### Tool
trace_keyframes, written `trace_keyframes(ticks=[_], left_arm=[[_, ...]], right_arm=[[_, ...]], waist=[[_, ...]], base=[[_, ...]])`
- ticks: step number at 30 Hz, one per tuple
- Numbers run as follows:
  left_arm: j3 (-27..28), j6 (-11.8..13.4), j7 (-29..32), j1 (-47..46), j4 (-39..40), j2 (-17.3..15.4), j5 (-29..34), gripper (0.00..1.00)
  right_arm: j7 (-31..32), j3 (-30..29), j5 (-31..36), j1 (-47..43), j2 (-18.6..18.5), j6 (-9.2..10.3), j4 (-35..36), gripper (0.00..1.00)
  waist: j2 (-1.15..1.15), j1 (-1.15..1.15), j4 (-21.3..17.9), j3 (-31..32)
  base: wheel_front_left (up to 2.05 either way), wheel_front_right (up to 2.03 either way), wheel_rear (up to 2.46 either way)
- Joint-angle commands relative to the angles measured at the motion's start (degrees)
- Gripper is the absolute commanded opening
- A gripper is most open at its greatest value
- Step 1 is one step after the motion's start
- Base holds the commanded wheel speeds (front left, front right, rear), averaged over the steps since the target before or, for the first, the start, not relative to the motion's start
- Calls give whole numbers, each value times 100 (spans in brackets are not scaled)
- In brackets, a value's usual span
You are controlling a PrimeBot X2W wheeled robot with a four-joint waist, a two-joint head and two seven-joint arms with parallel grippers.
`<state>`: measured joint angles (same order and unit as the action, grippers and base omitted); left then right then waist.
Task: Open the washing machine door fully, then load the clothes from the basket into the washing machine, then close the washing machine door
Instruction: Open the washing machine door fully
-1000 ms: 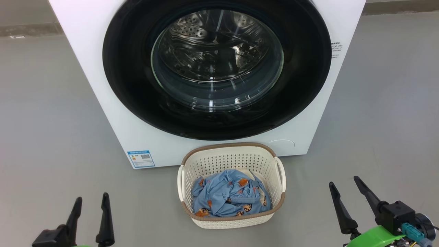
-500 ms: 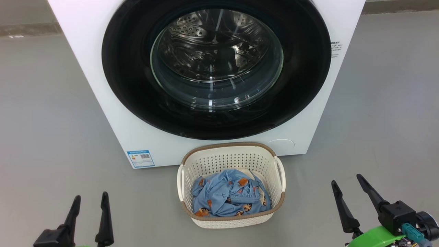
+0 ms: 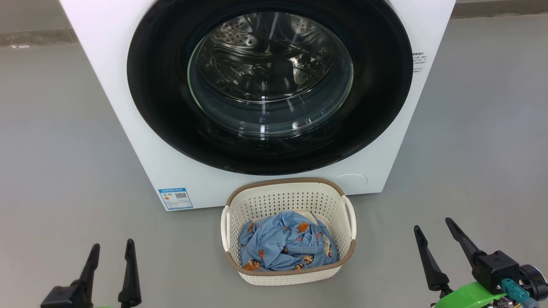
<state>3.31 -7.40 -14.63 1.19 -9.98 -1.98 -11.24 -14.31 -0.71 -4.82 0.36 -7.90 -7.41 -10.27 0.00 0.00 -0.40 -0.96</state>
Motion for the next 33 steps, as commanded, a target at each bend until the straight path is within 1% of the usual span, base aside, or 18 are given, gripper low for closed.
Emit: trace_keyframes(ticks=[1, 6, 11, 25, 27, 33], left_arm=[[197, -9, -37, -147, 162, -89, 9, 100], [142, -9, -37, -157, 214, -89, -26, 100], [141, -9, -37, -157, 256, -89, -44, 100], [158, -9, -37, -181, 281, -89, -44, 100], [207, -9, -37, -195, 321, -89, -153, 100], [293, -9, -37, -189, 336, -89, -175, 100]], right_arm=[[-69, 115, 56, 115, -63, -8, 122, 100], [-69, 106, 49, 110, -63, -8, 122, 100], [-69, 102, 55, 115, -65, -8, 125, 100], [-69, 93, 33, 119, -36, -8, 126, 100], [-69, 92, 27, 118, -32, -8, 126, 100], [-69, 105, 1, 121, -22, -8, 123, 100]], waist=[[0, 0, -2, 0], [0, 0, -8, 1], [0, 0, -27, -9], [0, 0, -42, -31], [0, 0, -39, -37], [0, 0, -42, -55]], base=[[16, 16, -31], [39, 39, -78], [78, 78, -157], [120, 120, -240], [117, 117, -233], [85, 85, -170]])
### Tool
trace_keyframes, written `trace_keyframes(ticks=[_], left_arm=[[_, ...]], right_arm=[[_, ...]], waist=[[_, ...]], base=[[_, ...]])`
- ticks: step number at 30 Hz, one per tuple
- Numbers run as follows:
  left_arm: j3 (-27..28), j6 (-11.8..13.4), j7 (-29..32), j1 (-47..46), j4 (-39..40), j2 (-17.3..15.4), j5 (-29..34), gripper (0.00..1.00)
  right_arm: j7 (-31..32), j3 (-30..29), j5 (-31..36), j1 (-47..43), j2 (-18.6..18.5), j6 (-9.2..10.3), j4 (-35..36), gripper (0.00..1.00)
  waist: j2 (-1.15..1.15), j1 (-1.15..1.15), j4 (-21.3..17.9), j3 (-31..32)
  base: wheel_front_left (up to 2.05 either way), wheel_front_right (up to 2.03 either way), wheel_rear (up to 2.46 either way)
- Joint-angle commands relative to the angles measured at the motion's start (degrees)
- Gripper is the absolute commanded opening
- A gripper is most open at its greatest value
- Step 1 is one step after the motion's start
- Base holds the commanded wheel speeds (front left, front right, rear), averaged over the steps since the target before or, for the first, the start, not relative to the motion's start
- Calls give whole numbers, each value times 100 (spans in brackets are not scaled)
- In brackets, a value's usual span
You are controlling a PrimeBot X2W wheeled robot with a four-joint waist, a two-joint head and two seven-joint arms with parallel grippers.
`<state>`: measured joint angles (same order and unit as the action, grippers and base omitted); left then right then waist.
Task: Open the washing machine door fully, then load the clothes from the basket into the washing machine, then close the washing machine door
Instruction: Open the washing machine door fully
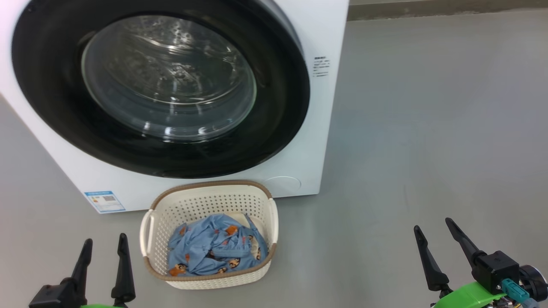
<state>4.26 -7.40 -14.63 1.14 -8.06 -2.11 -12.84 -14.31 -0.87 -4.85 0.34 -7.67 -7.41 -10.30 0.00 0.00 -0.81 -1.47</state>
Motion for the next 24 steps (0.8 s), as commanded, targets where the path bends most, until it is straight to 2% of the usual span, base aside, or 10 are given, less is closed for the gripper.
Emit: trace_keyframes(ticks=[1, 7, 22, 23, 24], left_arm=[[201, -9, -37, -183, 134, -76, -22, 100], [200, -9, -37, -190, 96, -76, -41, 100], [190, -9, -37, -169, 42, -76, -134, 100], [188, -9, -37, -169, 41, -76, -138, 100], [186, -9, -37, -169, 41, -76, -143, 100]], right_arm=[[-69, 121, -4, 125, -43, -8, 126, 100], [-69, 123, -41, 133, -26, -8, 130, 100], [-69, 92, -193, 143, 28, -8, 300, 100], [-69, 98, -201, 139, 26, -8, 298, 67], [-69, 108, -202, 141, 16, -8, 296, 24]], waist=[[0, 0, -1, -8], [0, 0, -2, -25], [0, 0, 13, -57], [0, 0, 15, -57], [0, 0, 15, -59]], base=[[58, 58, -115], [37, 37, -73], [1, 1, -2], [0, 0, 0], [0, 0, 0]])
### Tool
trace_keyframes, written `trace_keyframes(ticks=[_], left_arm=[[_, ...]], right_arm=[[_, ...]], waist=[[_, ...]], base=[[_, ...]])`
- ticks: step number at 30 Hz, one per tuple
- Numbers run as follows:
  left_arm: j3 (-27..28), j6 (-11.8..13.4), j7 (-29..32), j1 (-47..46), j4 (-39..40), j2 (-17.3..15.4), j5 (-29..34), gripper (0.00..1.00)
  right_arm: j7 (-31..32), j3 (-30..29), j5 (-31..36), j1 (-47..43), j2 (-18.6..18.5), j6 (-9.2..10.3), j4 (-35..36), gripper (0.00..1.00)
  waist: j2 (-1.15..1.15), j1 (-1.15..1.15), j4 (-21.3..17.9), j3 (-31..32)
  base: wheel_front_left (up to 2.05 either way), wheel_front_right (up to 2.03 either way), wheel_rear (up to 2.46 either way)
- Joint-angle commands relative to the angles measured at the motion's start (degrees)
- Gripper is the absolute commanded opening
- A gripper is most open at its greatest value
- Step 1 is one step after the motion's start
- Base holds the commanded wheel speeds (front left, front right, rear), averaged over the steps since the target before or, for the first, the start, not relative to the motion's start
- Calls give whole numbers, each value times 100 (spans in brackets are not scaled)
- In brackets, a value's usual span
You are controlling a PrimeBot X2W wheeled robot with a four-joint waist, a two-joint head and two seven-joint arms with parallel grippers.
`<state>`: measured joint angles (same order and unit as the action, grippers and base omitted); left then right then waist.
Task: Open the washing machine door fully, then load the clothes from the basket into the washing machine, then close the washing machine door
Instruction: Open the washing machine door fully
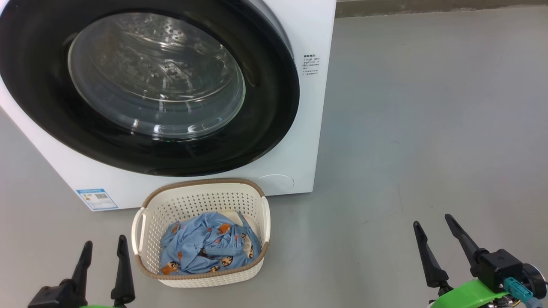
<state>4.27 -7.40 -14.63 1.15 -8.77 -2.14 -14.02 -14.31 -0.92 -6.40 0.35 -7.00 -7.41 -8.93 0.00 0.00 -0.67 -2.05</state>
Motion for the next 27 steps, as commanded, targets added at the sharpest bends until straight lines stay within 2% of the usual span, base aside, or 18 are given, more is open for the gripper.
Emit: trace_keyframes(ticks=[1, 8, 11, 18, 21, 22, 27], left_arm=[[183, -9, -37, -170, 111, -74, -28, 100], [189, -9, -37, -180, 117, -74, -41, 100], [195, -9, -37, -182, 109, -74, -60, 100], [213, -9, -37, -135, 117, -74, -118, 100], [205, -9, -37, -134, 139, -74, -132, 100], [205, -9, -37, -134, 139, -74, -132, 100], [162, -9, -37, -182, 186, -74, -130, 100]], right_arm=[[-69, 142, -56, 141, -66, -8, 154, 0], [-69, 231, -117, 171, -126, -8, 123, 0], [-69, 149, -304, 190, -38, -8, 177, 0], [-69, -790, -2385, 289, 341, -8, 352, 0], [-69, -1133, -3603, 378, 388, -8, 328, 0], [-69, -1133, -3603, 378, 388, -8, 328, 0], [-69, -1488, -5457, 641, 353, -8, 152, 0]], waist=[[0, 0, 2, -2], [0, 0, 1, -31], [0, 0, -12, -54], [0, 0, -29, -150], [0, 0, -24, -235], [0, 0, -24, -235], [0, 0, -10, -446]], base=[[0, 0, 0], [0, 0, 0], [0, 0, 0], [0, 0, 0], [0, 0, 0], [0, 0, 0], [0, 0, 0]])
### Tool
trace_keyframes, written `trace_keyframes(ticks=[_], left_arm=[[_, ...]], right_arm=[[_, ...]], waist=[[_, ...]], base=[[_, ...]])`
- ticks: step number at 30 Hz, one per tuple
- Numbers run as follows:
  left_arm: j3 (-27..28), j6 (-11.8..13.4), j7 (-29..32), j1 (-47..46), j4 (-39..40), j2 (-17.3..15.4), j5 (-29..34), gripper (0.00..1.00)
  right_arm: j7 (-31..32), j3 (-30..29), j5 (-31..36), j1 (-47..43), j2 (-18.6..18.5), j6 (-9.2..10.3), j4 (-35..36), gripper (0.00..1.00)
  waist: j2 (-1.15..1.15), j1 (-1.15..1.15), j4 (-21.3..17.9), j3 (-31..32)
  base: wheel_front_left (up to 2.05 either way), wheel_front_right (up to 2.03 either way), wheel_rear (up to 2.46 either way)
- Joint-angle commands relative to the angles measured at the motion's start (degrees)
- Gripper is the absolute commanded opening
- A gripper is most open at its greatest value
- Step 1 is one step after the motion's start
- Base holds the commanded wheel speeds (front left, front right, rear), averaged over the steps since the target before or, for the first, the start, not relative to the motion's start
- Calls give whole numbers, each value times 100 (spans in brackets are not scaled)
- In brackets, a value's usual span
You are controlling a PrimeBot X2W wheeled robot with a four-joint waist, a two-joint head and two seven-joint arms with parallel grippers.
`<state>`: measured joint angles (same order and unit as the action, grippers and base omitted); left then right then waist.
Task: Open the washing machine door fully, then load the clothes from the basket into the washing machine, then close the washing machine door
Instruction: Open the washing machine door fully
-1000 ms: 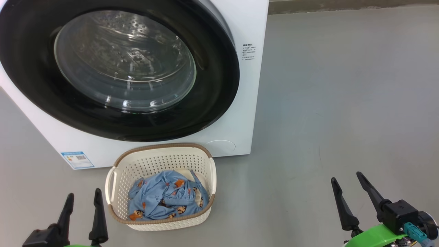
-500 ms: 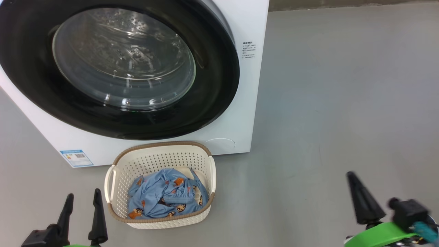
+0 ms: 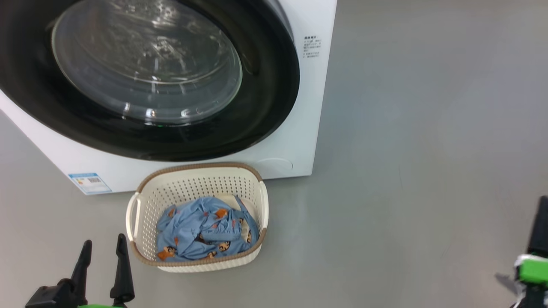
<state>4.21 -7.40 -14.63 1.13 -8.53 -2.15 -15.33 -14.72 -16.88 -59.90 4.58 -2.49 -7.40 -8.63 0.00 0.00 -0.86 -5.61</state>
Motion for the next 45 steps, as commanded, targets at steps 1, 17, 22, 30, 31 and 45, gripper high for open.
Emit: trace_keyframes(ticks=[1, 17, 22, 30, 31, 45], left_arm=[[164, -9, -37, -192, 173, -73, 7, 100], [99, -9, -37, -388, 257, -73, 156, 100], [0, -9, -37, -495, 291, -105, 261, 100], [-121, -9, -37, -750, 347, -224, 326, 100], [-147, -9, -37, -780, 345, -233, 330, 100], [-341, -9, -37, -968, 299, -187, 332, 100]], right_arm=[[-28, 37, -441, 283, -138, -9, 80, 0], [1302, -711, -3774, 1161, -848, -9, -407, 0], [1997, -937, -3772, 1681, -827, -9, -567, 0], [2833, -606, -3369, 2737, -815, -9, -658, 0], [2899, -555, -3318, 2864, -819, -9, -644, 0], [3741, 197, -3027, 4043, -897, -9, -510, 0]], waist=[[0, 0, 10, -133], [0, 0, 72, -787], [0, 0, 118, -1152], [0, 0, 247, -1790], [0, 0, 274, -1841], [0, 0, 734, -2225]], base=[[0, 0, 0], [0, 0, 0], [0, 0, 0], [0, 0, 0], [0, 0, 0], [0, 0, 0]])
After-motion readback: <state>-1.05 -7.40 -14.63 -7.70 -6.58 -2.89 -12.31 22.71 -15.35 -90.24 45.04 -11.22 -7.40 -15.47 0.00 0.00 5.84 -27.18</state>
